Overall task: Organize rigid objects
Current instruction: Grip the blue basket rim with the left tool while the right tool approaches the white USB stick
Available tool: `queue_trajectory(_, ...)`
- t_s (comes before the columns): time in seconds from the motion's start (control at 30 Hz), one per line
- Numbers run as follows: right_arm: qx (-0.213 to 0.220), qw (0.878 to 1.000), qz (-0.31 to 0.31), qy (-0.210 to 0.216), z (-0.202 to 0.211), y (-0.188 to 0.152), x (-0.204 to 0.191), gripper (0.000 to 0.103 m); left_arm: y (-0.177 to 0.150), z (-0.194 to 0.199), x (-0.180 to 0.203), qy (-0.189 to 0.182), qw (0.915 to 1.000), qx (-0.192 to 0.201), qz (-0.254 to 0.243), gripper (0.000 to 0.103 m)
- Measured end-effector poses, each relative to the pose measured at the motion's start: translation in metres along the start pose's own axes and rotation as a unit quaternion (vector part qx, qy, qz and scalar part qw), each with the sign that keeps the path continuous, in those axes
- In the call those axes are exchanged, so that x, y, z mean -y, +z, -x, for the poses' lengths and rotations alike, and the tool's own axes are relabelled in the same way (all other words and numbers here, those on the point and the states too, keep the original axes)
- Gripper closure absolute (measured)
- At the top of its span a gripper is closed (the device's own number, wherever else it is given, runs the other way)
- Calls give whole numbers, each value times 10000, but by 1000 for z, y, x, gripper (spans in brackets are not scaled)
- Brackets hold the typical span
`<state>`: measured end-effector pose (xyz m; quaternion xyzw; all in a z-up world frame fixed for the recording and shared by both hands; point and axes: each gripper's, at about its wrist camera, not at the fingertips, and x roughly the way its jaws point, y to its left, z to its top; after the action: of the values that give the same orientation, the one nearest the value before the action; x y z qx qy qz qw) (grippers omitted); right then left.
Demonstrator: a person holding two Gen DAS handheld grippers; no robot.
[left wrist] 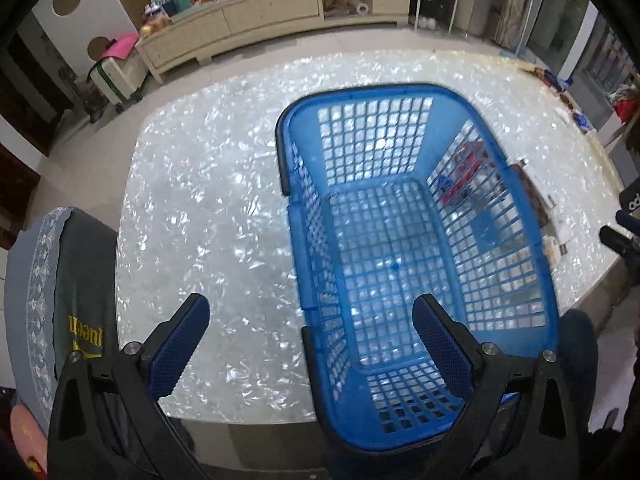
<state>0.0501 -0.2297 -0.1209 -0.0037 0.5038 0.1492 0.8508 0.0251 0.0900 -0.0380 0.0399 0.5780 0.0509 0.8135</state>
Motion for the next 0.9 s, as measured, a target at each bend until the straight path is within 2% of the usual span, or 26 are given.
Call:
queue_trajectory(0.23,-165,9995,-168,-187,-9,-4,18,0,3,-18,-3,38,9995,-308,-40,15)
queue_trajectory(0.47,-240,9986,-373,-305,-15,-6,34,0,4,-36,-4,19,9989,-472,-21,21)
queue_trajectory(0.53,-269,9984,-391,-322,-16,-7,36,0,4,-38,-3,-22,9988,-493,-46,25)
queue_trajectory(0.7,-322,9982,-390,-319,-18,-7,36,0,5,-42,0,35,9982,-587,-126,25)
queue_trajectory(0.77,-351,9981,-371,-339,-19,-6,36,0,5,-43,0,45,9976,-688,-101,29)
queue_trajectory(0.83,-372,9980,-360,-373,-20,-6,38,0,4,-47,-3,50,9969,-780,-18,61)
queue_trajectory(0.9,-373,9978,-379,-396,-20,-5,42,0,2,-51,-6,-178,9956,-915,137,72)
